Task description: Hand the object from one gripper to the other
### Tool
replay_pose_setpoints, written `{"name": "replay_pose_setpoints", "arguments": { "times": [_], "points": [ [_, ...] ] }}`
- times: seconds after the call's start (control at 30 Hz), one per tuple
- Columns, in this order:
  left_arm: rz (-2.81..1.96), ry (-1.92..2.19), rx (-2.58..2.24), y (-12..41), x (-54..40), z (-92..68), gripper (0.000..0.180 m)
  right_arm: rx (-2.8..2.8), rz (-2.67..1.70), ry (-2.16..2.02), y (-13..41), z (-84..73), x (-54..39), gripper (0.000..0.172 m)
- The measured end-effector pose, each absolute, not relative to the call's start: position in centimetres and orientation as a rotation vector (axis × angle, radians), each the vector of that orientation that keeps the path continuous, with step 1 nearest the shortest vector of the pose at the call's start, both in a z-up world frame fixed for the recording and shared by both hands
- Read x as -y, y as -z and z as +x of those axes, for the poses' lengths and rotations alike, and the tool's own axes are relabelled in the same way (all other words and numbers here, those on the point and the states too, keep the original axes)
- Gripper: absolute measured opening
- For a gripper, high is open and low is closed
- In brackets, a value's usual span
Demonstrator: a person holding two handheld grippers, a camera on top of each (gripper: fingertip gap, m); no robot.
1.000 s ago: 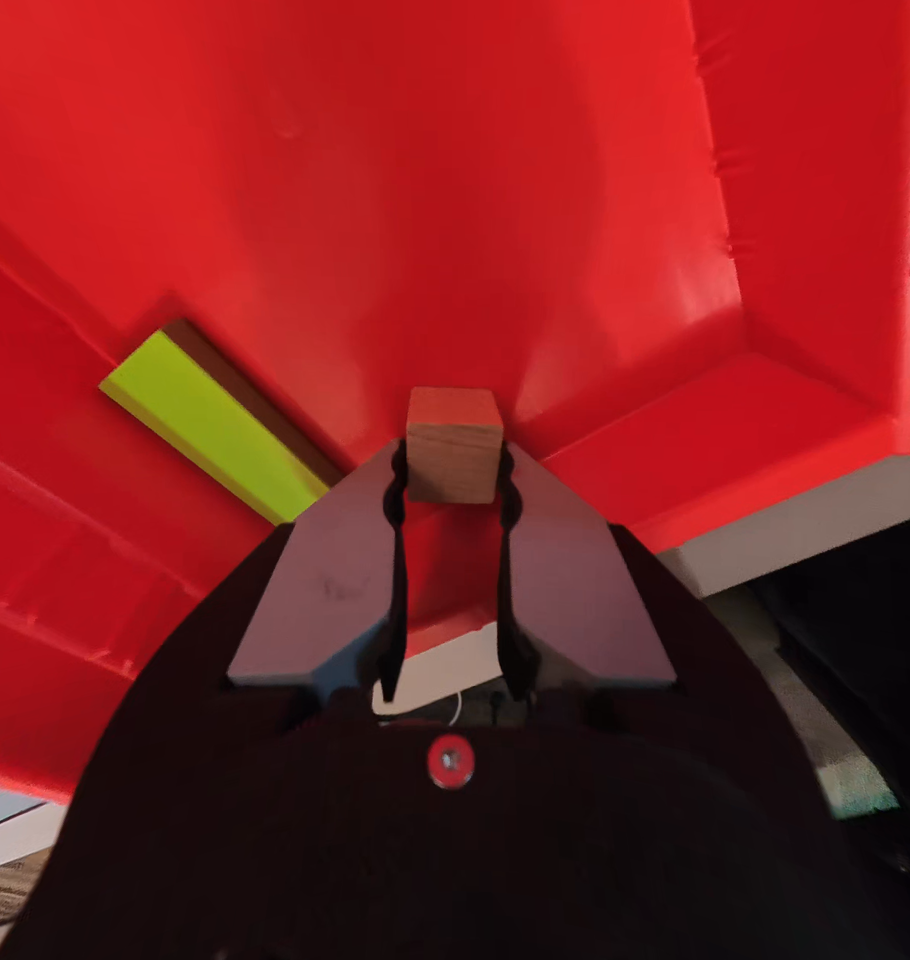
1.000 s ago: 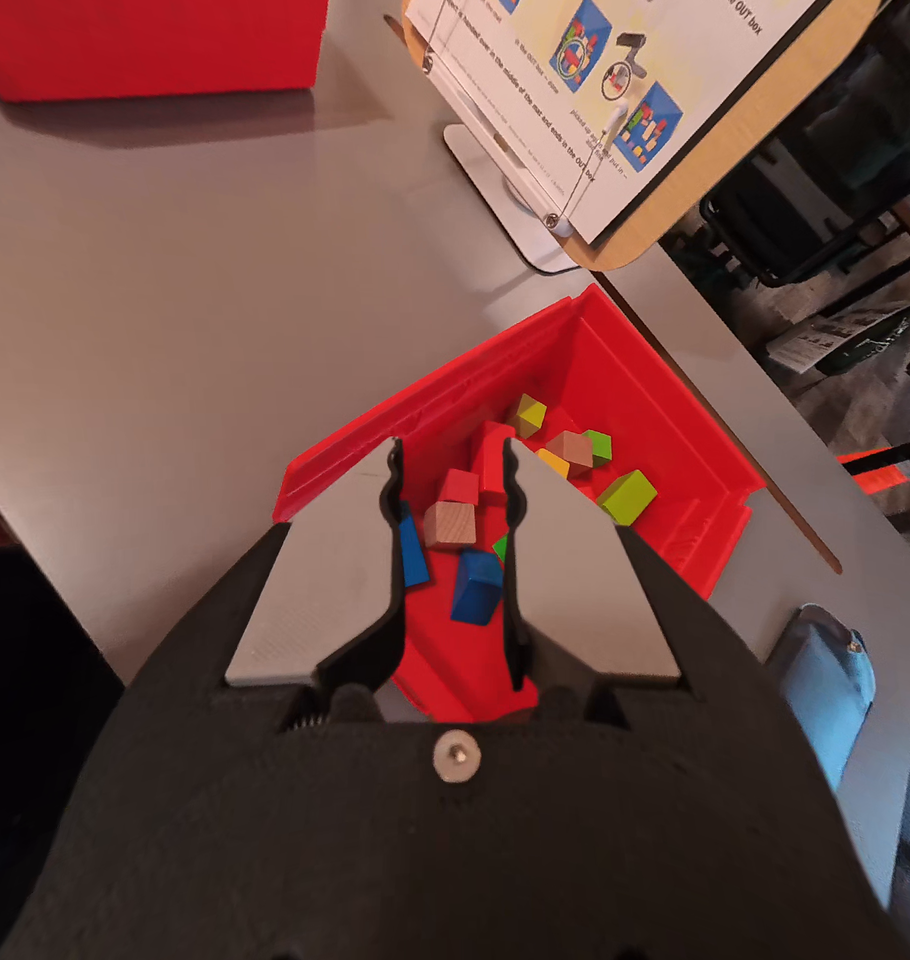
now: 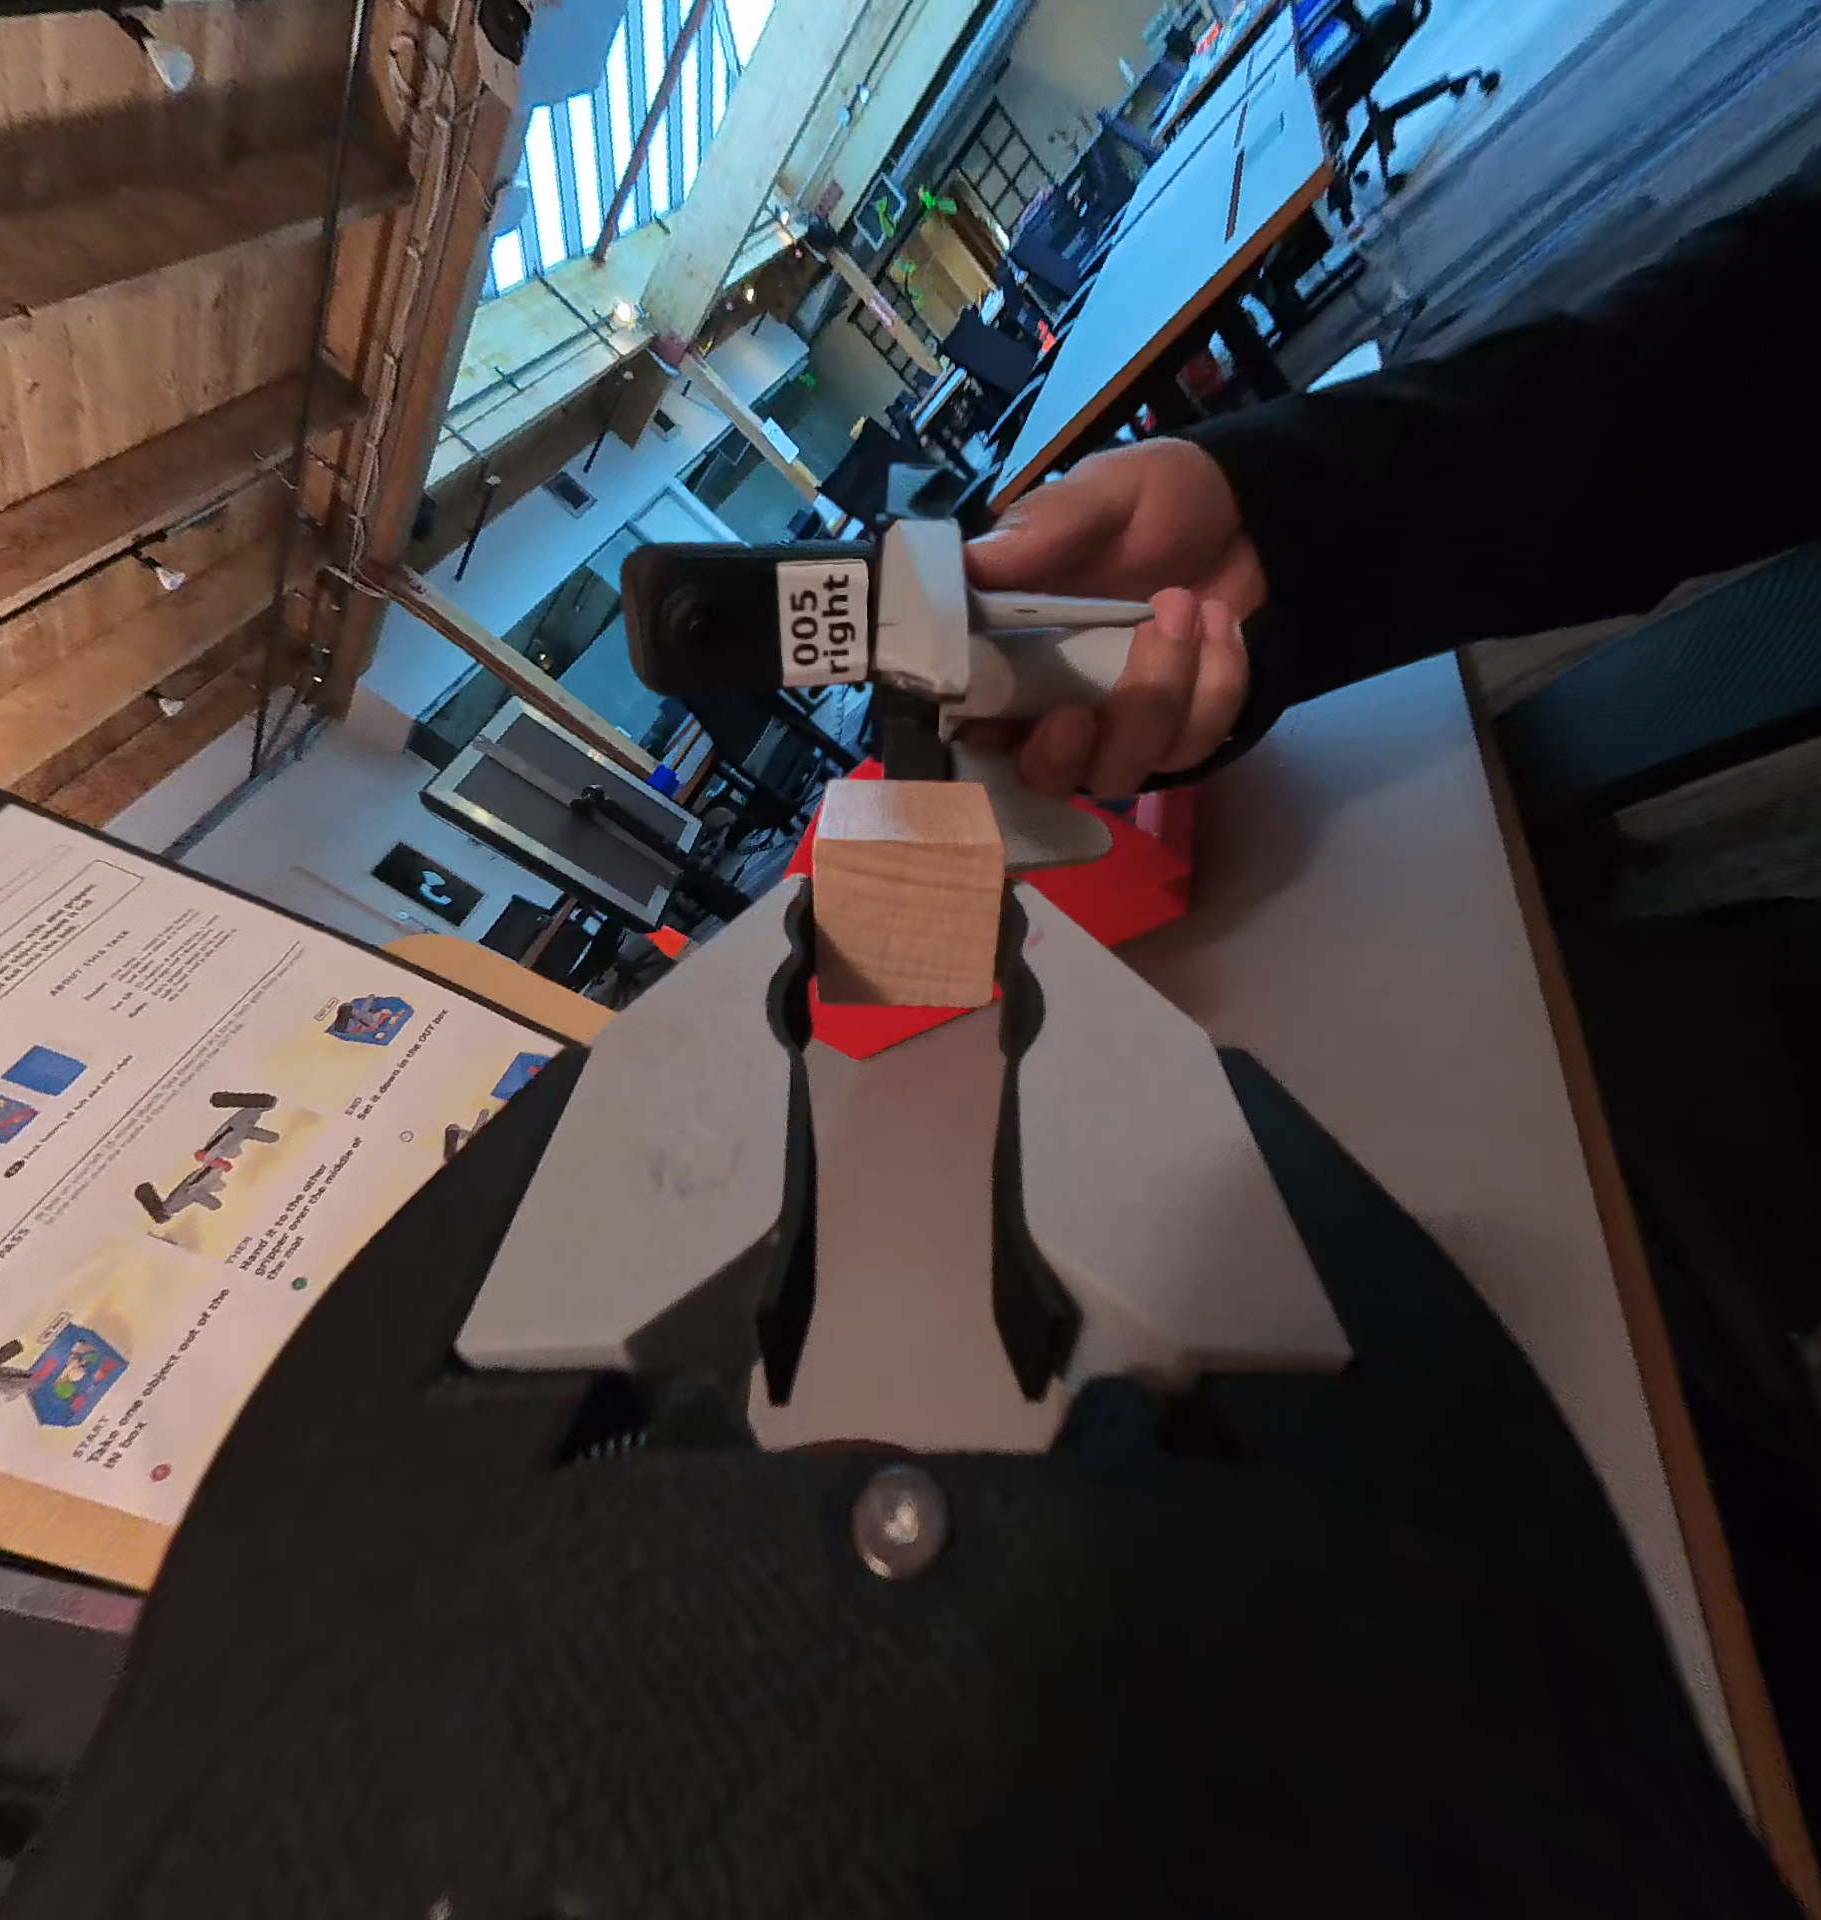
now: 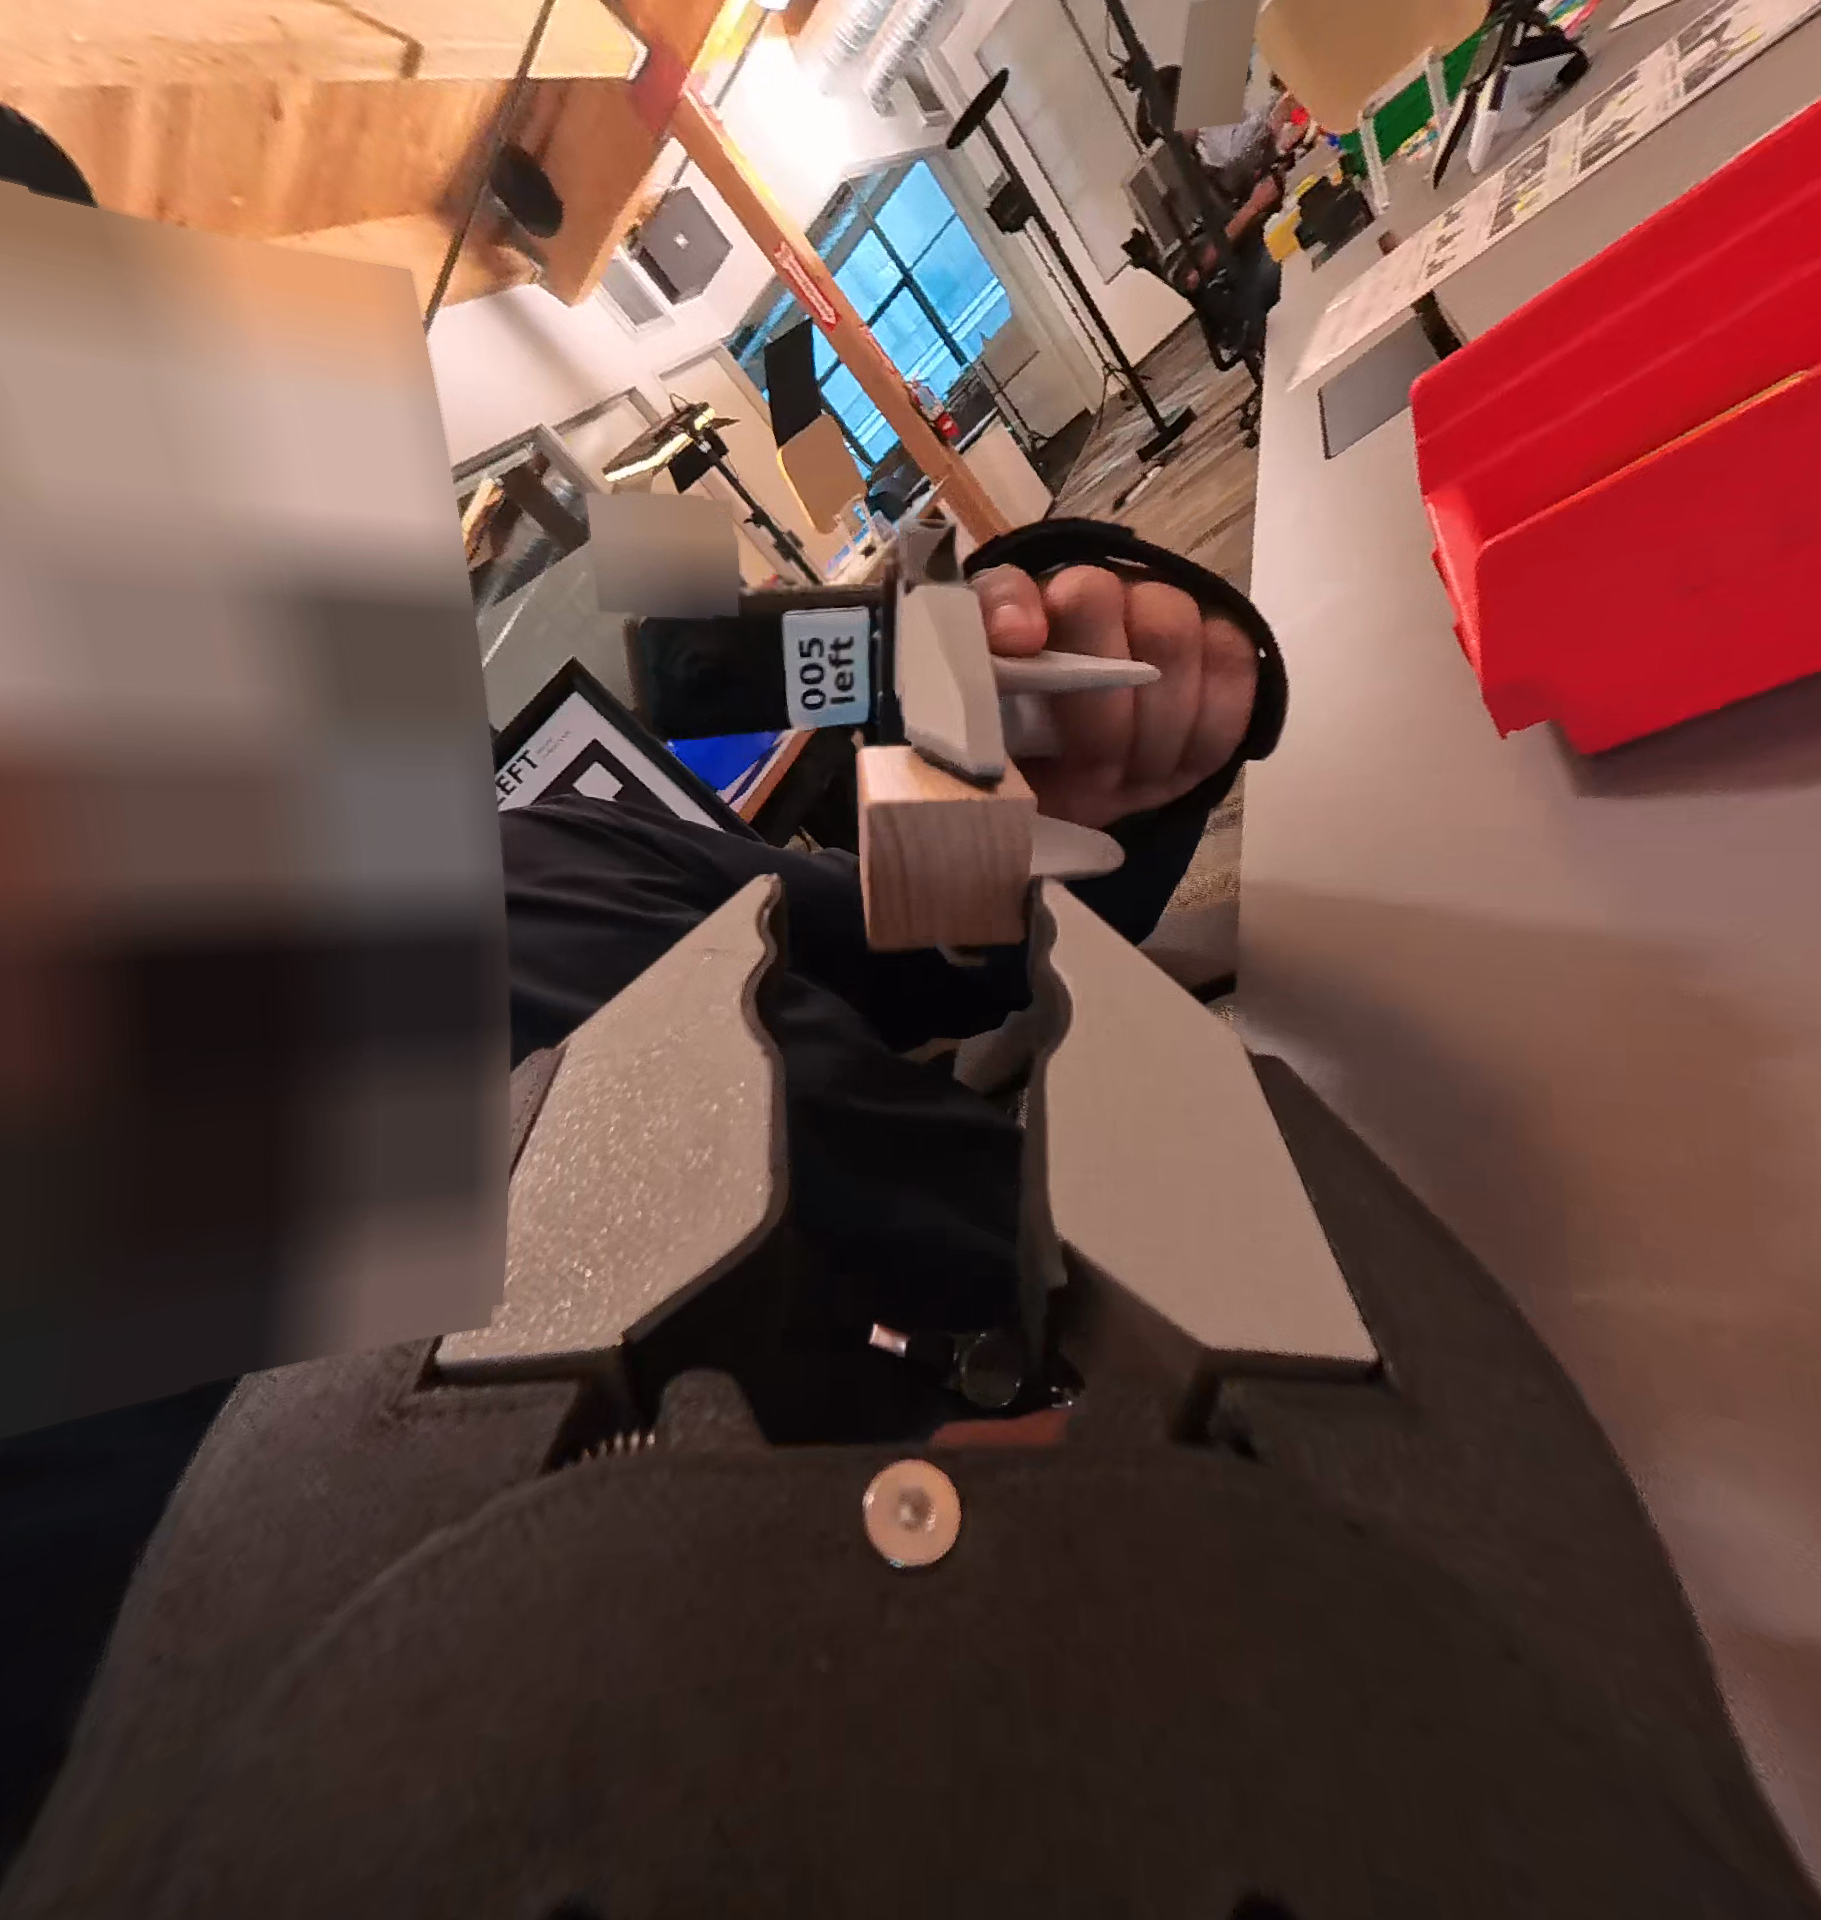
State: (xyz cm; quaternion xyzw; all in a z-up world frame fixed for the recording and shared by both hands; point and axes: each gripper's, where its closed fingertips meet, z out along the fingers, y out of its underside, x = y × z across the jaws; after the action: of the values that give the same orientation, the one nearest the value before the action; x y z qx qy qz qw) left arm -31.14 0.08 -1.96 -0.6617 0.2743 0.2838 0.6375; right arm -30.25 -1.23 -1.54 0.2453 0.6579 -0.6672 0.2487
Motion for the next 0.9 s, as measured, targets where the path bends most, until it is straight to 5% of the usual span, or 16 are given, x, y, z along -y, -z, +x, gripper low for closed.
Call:
{"name": "replay_pose_setpoints", "arguments": {
  "times": [0.03,0.67,0.9],
  "points": [
    [-1.515,-0.658,-0.631,2.2,-0.3,-31.2,0.029,-1.806,0.686,1.811,1.9,-30.6,1.4,0.038],
    [-1.689,-0.594,-0.556,6.6,-1.1,-31.8,0.031,-1.933,0.895,1.782,6.0,-31.7,0.3,0.03],
    [-1.707,-0.57,-0.468,5.3,1.0,-33.4,0.017,-2.565,1.757,1.608,7.0,-35.8,-18.5,0.03]
  ]
}}
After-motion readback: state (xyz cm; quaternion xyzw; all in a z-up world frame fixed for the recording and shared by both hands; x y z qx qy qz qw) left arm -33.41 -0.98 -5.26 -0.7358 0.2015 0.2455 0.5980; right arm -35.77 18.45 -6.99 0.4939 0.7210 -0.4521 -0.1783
